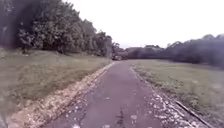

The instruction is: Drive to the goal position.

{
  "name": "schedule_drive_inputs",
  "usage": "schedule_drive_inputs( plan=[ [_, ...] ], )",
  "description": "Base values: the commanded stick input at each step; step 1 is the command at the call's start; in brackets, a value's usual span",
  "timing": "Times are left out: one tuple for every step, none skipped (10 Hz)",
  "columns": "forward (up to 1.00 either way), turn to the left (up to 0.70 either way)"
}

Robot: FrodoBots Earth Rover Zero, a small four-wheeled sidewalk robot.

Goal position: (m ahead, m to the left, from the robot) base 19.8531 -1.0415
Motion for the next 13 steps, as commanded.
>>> schedule_drive_inputs(
  plan=[
    [0.70, 0.00],
    [0.70, 0.00],
    [0.70, 0.00],
    [0.70, 0.00],
    [0.70, 0.00],
    [0.70, 0.00],
    [0.70, 0.00],
    [0.70, 0.00],
    [0.70, 0.00],
    [0.70, 0.00],
    [0.70, 0.00],
    [0.70, -0.10],
    [0.70, -0.30]
  ],
)
